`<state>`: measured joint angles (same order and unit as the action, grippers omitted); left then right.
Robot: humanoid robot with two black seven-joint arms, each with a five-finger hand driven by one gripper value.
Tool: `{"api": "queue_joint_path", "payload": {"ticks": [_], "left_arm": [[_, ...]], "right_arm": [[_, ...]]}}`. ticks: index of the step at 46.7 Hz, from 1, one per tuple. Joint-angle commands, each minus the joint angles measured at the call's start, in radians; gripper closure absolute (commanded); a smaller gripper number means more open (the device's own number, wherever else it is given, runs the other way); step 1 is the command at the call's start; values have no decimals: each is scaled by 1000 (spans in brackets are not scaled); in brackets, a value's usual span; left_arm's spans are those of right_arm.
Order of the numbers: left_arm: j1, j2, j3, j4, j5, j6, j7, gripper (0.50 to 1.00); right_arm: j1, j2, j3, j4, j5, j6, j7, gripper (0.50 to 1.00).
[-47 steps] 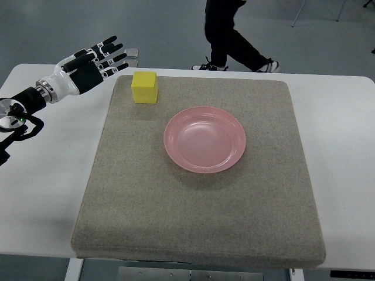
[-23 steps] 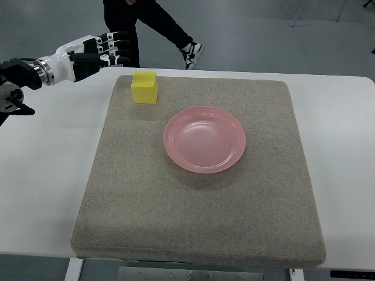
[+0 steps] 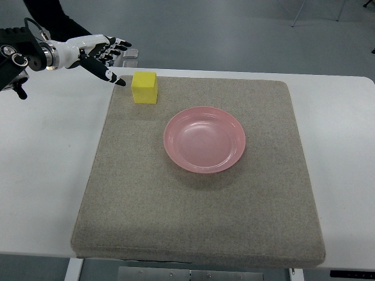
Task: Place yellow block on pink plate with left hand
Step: 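Lower the left hand over the yellow cube and close fingers around it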
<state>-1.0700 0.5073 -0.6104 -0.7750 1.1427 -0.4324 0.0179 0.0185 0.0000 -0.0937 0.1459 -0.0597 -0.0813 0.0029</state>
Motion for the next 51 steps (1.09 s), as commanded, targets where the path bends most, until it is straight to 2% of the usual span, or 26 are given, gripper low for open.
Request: {"api": "queue_joint_path", "payload": {"ticks": [1, 8, 14, 24, 38, 46, 51], "left_arm": [[-18, -30, 0, 39, 69, 23, -1, 506], [-45, -85, 12, 106, 101, 31, -1, 508], [-88, -133, 141, 155, 101, 44, 1, 508], [-130, -256, 326, 292, 100, 152, -1, 506], [-146, -360, 339, 407, 100, 161, -1, 506], [-151, -383, 400, 422, 100, 201, -1, 519], [-154, -388, 454, 424, 98, 241, -1, 551]], "right_arm": [[0, 0, 0, 0, 0, 0, 0, 576], [1, 0, 0, 1, 0, 0, 0, 576], [1, 0, 0, 1, 0, 0, 0, 576], [0, 0, 0, 0, 0, 0, 0, 576], [1, 0, 0, 0, 0, 0, 0, 576], [1, 0, 0, 0, 0, 0, 0, 576], [0, 0, 0, 0, 0, 0, 0, 576]]}}
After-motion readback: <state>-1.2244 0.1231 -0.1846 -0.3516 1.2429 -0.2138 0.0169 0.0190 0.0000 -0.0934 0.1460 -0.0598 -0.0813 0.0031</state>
